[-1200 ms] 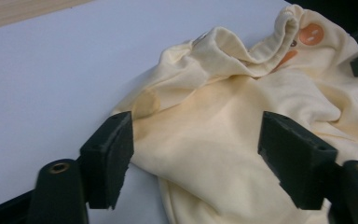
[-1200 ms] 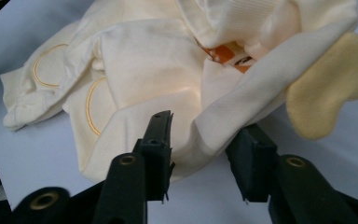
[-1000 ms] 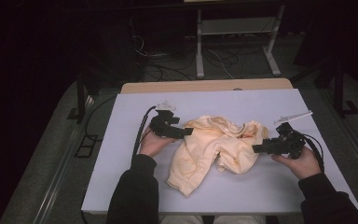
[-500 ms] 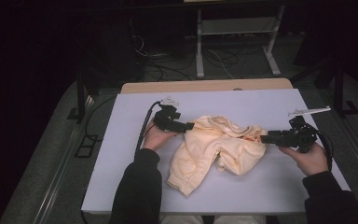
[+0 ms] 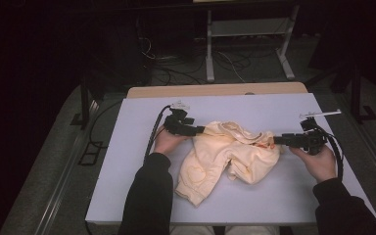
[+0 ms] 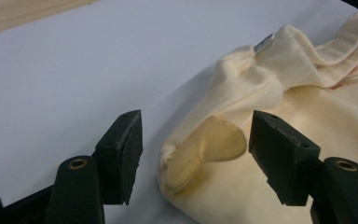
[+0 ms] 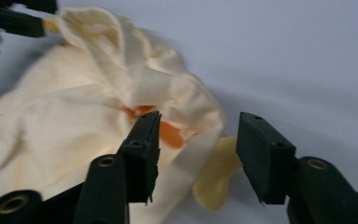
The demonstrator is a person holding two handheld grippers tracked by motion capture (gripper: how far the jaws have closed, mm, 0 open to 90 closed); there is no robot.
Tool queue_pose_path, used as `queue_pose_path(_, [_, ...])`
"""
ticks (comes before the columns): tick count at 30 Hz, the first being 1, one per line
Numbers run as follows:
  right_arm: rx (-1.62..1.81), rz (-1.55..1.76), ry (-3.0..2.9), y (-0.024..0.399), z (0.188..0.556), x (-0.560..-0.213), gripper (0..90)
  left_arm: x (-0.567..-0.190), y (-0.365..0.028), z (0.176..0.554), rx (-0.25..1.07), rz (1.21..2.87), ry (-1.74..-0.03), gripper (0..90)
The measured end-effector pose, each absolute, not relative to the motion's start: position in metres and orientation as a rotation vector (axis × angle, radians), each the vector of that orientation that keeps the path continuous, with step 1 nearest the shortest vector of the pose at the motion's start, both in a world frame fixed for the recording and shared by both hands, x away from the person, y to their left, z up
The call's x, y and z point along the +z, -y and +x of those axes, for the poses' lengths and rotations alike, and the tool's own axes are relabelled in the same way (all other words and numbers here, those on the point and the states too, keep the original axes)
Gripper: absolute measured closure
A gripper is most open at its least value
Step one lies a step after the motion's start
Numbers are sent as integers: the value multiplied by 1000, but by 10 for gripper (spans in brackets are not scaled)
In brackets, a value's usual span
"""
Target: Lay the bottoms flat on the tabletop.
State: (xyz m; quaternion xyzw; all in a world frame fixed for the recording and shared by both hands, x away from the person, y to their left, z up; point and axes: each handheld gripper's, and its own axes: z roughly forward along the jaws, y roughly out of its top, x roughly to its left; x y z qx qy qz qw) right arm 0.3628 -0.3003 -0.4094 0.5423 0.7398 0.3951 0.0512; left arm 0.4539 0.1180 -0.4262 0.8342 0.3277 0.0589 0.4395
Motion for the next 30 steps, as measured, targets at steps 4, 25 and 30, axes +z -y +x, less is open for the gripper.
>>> queue_pose_path(4, [1089, 1652, -2296, 294, 371, -422, 708, -433, -120, 459, 123, 2056, -815, 447])
queue_pose_path(25, [1197, 1691, -2254, 307, 382, -425, 838, -439, -116, 479, -43, 2127, -829, 809])
queue_pose_path(30, [1233, 1665, -2255, 305, 390, -423, 841, -432, -124, 468, -62, 2130, -838, 821])
